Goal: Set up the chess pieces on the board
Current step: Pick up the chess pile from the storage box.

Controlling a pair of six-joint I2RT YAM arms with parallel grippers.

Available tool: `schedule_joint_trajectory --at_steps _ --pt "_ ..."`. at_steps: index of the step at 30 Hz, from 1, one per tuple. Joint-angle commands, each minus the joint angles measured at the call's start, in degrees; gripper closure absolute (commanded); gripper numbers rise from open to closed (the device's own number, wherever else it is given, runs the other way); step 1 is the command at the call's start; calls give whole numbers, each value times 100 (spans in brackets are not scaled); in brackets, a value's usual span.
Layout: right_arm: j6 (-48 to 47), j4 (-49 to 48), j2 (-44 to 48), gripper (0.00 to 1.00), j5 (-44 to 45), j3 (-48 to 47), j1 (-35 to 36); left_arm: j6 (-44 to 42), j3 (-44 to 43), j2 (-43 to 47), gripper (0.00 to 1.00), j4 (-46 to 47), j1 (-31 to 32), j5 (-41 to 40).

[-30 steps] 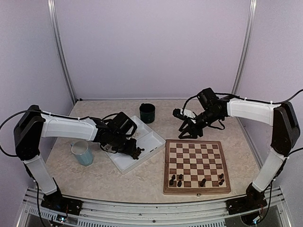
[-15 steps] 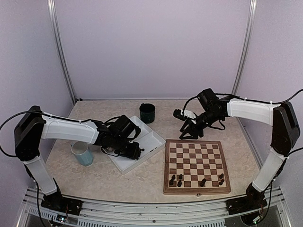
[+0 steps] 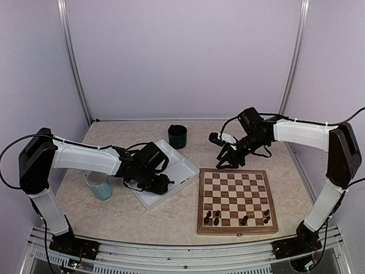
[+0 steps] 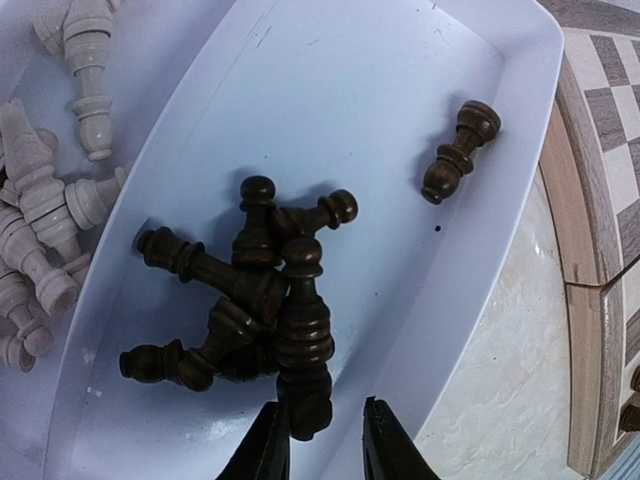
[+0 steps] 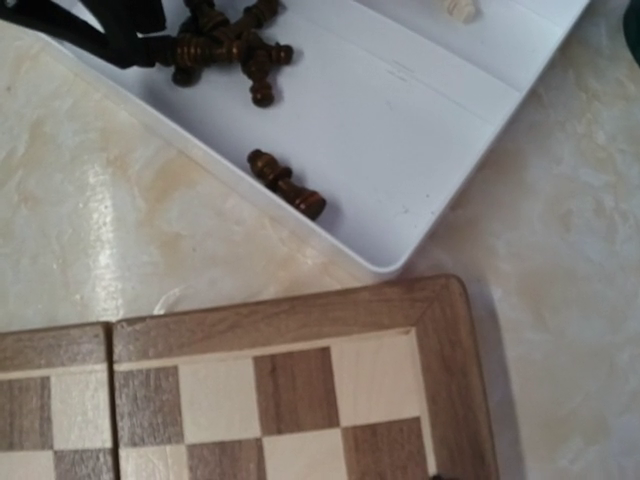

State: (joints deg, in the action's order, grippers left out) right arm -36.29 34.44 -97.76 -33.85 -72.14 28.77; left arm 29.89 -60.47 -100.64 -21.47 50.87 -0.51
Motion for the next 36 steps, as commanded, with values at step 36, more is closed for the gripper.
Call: schedule_joint_trajectory --at_steps 36 --pt "-592 415 254 54 -216 -236 550 -1076 -254 645 98 -587 -128 985"
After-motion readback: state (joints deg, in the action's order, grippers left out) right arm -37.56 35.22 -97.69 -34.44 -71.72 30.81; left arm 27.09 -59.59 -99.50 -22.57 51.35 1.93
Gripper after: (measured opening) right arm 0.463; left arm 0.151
